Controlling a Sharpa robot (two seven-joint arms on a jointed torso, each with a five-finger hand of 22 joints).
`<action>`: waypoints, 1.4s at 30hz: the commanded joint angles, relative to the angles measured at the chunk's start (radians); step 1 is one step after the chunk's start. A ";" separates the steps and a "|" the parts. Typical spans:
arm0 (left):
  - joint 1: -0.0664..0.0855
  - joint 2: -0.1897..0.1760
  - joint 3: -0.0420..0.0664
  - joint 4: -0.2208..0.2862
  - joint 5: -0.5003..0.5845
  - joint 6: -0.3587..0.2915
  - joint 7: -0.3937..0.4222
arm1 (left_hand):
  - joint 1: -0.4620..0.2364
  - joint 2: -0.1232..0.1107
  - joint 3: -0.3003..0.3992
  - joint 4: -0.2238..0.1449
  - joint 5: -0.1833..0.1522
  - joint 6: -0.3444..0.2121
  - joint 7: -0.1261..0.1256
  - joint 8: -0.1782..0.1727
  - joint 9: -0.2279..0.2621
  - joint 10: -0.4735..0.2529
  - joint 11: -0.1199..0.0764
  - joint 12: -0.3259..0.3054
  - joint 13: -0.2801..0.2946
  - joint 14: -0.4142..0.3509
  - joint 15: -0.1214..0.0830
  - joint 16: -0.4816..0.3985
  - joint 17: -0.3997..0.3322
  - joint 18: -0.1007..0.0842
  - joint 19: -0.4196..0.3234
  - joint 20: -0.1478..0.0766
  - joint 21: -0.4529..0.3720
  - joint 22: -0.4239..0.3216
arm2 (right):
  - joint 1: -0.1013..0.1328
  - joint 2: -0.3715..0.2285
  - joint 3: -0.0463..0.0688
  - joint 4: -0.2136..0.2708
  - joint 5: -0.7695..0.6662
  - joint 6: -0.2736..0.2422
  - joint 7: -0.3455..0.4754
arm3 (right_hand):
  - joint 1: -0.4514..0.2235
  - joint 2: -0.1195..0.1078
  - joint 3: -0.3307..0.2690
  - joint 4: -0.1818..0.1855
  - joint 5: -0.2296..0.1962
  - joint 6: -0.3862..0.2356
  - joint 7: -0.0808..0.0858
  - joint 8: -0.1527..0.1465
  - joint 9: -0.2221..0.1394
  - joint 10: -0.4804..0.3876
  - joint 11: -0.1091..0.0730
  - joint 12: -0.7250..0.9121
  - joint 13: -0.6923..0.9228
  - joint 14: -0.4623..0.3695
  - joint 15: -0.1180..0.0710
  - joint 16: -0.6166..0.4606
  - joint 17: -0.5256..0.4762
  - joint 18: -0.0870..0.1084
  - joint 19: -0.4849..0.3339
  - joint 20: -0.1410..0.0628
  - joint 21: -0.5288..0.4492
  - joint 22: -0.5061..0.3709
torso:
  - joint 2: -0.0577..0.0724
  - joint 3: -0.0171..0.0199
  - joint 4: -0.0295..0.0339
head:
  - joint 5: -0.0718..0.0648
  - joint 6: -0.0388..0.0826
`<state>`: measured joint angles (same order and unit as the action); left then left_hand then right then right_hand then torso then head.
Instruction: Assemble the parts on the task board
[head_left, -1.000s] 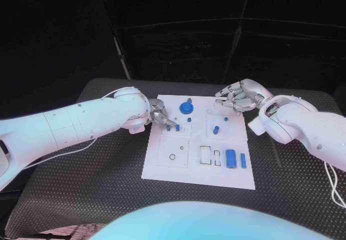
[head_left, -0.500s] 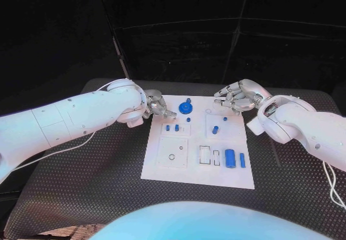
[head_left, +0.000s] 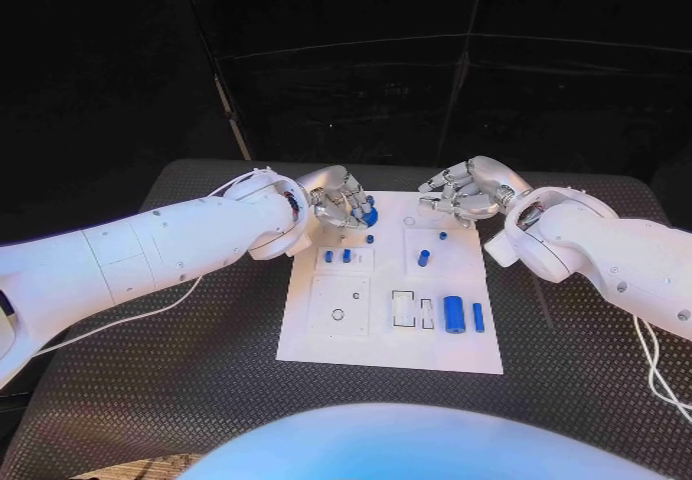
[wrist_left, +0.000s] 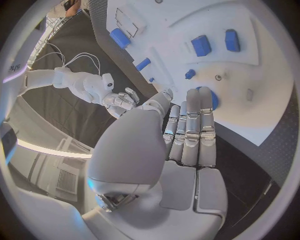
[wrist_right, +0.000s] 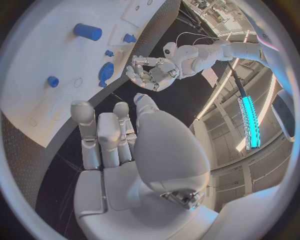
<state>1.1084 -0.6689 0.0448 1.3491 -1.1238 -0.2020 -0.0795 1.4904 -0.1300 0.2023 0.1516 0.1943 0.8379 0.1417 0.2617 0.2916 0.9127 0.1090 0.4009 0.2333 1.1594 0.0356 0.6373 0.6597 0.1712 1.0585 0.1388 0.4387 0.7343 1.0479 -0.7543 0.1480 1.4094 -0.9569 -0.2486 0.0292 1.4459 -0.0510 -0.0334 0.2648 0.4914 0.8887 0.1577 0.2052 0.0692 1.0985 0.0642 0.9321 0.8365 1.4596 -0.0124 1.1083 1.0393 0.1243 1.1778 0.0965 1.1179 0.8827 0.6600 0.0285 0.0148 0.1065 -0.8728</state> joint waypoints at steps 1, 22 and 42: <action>0.000 0.014 -0.010 -0.009 -0.153 -0.091 0.160 | 0.001 -0.009 -0.013 -0.012 -0.001 0.022 -0.006 -0.027 -0.035 0.020 -0.002 -0.042 -0.044 0.058 -0.010 0.002 -0.017 0.013 0.050 -0.009 0.000 -0.014 | 0.001 0.000 0.001 0.004 0.004 -0.013 0.017 | -0.006 0.003 0.001 0.004 0.005 -0.006 -0.002 0.006 -0.001 -0.008 0.002 -0.001 -0.001 0.002 0.000 -0.004 0.000 0.015 -0.008 0.001 -0.006 -0.001 | 0.000 0.0012 0.0018 | -0.005 0.000; -0.001 0.135 -0.034 -0.159 -0.370 0.077 0.095 | -0.016 0.012 -0.080 -0.026 -0.004 0.108 -0.024 -0.105 -0.146 0.074 -0.019 -0.140 -0.157 0.326 -0.034 0.640 0.485 -0.037 0.319 -0.038 0.410 0.289 | 0.001 0.007 0.001 0.003 0.006 -0.015 0.019 | -0.003 0.003 0.003 0.003 0.007 -0.006 -0.002 0.006 -0.001 -0.008 0.002 -0.001 0.000 0.002 0.000 -0.002 0.002 0.015 -0.008 0.001 -0.006 0.000 | -0.001 0.0011 0.0003 | -0.008 0.000; -0.003 0.174 -0.035 -0.215 -0.405 0.136 0.071 | -0.001 0.033 -0.063 -0.027 -0.002 0.173 -0.025 -0.105 -0.160 0.151 -0.032 -0.137 -0.162 0.332 -0.042 0.667 0.487 -0.050 0.343 -0.044 0.498 0.366 | 0.001 0.010 0.001 0.002 0.006 -0.012 0.019 | -0.002 0.004 0.004 0.002 0.008 -0.006 -0.002 0.006 -0.001 -0.008 0.002 0.000 0.000 0.002 0.000 -0.002 0.003 0.015 -0.008 0.001 -0.006 0.000 | -0.001 0.0009 0.0015 | -0.008 0.000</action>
<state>1.1041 -0.4968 0.0093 1.1343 -1.5096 -0.0902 0.0008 1.4877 -0.1058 0.1359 0.1239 0.1943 1.0053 0.1169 0.1591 0.1328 1.0580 0.0768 0.2631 0.0725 1.4654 0.0002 1.2974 1.1483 0.1390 1.3960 0.0965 0.9349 1.0987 1.0477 -0.7454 0.1481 1.4097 -0.9546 -0.2553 0.0381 1.4459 -0.0510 -0.0335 0.2647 0.4973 0.8888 0.1577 0.2052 0.0692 1.0986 0.0643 0.9321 0.8367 1.4596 -0.0124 1.1084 1.0410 0.1243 1.1778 0.0965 1.1180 0.8830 0.6585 0.0298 0.0160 0.0980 -0.8726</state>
